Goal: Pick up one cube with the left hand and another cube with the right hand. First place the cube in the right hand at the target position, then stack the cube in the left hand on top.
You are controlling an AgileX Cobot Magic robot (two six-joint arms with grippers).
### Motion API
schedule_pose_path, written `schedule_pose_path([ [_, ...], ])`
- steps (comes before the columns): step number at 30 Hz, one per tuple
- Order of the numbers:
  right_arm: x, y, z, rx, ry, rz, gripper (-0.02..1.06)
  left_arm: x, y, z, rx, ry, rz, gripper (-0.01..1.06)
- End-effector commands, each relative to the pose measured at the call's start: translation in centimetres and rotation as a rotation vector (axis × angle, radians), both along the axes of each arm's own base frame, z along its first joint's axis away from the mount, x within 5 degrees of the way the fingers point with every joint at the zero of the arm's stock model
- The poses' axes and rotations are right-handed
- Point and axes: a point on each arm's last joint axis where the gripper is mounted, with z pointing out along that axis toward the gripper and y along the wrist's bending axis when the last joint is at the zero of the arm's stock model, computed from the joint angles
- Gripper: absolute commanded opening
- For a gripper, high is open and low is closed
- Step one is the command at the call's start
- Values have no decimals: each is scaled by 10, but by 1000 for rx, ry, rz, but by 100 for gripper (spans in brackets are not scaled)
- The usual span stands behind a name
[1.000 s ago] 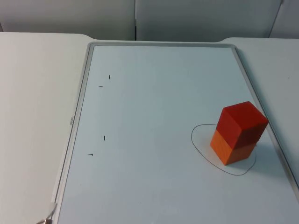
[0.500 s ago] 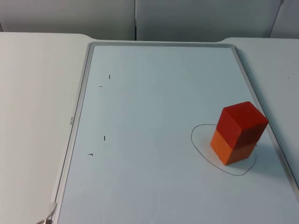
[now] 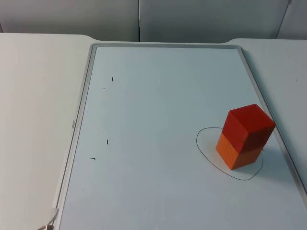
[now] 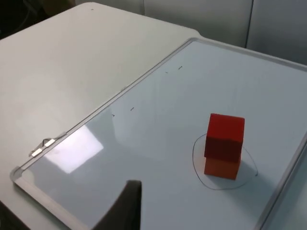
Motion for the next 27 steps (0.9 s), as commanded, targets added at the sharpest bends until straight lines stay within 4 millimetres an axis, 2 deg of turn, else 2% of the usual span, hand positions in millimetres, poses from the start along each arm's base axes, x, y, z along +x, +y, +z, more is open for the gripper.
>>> schedule_pose_path([
  [1, -1, 0, -4, -15, 26, 3, 104, 0, 0, 0, -13, -4, 1, 105],
  [7, 2, 2, -16, -46, 70, 4, 104, 0, 0, 0, -12, -5, 2, 105],
  [27, 2, 2, -16, -52, 69, 2, 104, 0, 0, 0, -12, -5, 2, 105],
])
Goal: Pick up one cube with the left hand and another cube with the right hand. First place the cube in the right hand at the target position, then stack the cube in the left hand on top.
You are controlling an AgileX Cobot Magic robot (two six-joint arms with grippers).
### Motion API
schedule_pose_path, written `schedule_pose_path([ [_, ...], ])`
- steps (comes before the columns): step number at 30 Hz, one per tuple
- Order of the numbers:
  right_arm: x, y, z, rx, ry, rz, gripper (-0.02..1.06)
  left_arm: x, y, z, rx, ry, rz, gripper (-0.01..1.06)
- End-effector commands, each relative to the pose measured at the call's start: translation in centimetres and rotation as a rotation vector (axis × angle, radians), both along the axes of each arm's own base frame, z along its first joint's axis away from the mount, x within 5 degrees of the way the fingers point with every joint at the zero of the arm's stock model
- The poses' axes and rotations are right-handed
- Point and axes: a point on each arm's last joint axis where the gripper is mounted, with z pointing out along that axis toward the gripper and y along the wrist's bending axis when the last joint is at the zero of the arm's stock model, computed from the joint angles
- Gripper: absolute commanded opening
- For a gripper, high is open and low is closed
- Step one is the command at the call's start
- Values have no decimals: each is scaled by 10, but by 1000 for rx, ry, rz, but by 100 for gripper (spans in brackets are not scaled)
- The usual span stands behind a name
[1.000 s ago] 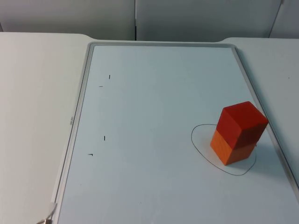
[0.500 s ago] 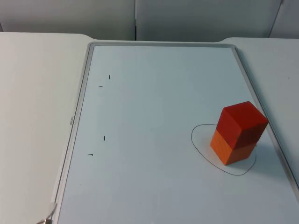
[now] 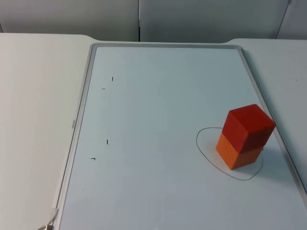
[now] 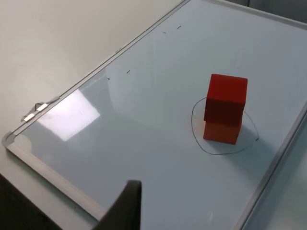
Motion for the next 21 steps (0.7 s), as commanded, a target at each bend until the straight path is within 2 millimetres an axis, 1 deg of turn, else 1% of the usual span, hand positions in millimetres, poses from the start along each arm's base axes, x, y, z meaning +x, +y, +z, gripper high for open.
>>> schedule_pose_path([
  [1, 0, 1, 0, 9, -6, 7, 104, 0, 0, 0, -12, -5, 2, 105],
  [21, -1, 2, 0, -7, -19, 39, 105, 0, 0, 0, -11, -6, 3, 105],
])
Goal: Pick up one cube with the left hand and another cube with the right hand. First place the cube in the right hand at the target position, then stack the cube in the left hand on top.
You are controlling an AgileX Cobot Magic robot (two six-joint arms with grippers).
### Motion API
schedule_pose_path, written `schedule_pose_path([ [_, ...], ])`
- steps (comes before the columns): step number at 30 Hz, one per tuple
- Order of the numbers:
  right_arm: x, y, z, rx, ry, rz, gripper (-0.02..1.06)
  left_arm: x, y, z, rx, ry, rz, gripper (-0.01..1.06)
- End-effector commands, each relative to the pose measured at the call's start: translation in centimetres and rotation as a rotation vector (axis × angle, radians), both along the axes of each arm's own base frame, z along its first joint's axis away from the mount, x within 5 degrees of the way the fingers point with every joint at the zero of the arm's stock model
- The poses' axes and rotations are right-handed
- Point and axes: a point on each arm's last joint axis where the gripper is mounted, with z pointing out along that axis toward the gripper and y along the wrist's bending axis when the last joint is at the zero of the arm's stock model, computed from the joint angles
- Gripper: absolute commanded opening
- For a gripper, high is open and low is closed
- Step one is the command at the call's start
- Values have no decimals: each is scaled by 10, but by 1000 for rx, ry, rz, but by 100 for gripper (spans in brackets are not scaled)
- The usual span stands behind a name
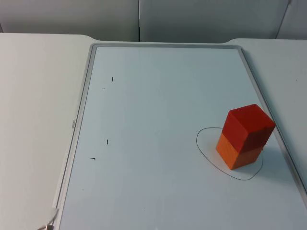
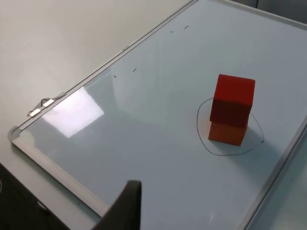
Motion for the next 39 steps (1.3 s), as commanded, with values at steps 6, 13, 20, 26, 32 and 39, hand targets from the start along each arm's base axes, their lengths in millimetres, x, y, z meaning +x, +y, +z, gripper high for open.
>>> schedule_pose_path([
  [6, 0, 1, 0, 7, -9, 10, 105, 0, 0, 0, -11, -6, 3, 105],
  [13, 0, 1, 0, 7, -10, -64, 105, 0, 0, 0, -12, -8, 3, 105],
  [20, -2, 2, 0, 5, -10, -302, 105, 0, 0, 0, -12, -8, 26, 105],
  [26, -3, 3, 0, 4, -11, -511, 105, 0, 0, 0, -12, -8, 89, 105],
  [32, -4, 4, 0, 3, -11, -682, 105, -1, 0, 0, -12, -8, 130, 105],
  [39, -4, 4, 0, 3, -12, -745, 105, -1, 0, 0, -12, -9, 140, 105],
])
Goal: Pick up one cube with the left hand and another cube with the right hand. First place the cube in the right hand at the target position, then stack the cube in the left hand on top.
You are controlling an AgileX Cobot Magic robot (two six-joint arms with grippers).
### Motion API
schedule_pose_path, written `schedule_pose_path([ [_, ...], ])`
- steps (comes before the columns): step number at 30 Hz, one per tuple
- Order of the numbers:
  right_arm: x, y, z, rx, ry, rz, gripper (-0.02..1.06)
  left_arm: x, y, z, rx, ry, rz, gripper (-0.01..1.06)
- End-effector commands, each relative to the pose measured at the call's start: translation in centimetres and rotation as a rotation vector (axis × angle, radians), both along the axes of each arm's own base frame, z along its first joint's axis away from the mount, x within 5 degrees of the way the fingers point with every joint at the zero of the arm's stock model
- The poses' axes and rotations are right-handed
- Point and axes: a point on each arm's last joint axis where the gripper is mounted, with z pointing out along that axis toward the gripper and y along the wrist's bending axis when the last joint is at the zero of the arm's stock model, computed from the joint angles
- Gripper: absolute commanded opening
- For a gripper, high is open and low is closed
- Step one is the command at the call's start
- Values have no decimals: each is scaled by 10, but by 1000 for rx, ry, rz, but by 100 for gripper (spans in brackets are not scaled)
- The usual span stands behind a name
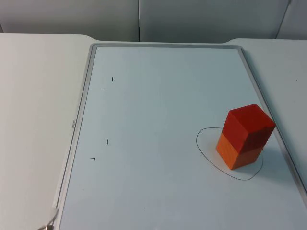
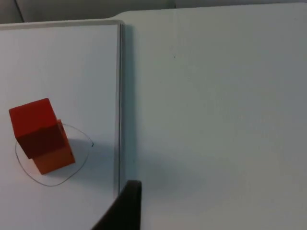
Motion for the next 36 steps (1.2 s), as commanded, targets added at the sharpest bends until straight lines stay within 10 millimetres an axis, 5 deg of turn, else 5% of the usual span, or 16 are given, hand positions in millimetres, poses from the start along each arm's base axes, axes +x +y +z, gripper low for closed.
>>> schedule_pose_path([
  [1, 0, 0, 0, -1, -12, -2, 105, 0, 0, 0, -12, -4, 7, 105],
  [11, 0, 0, 0, -1, -12, -2, 105, -1, 0, 0, -11, -4, 93, 105],
  [36, 0, 0, 0, -1, -12, -2, 105, -5, -2, 0, -10, -7, 621, 105],
])
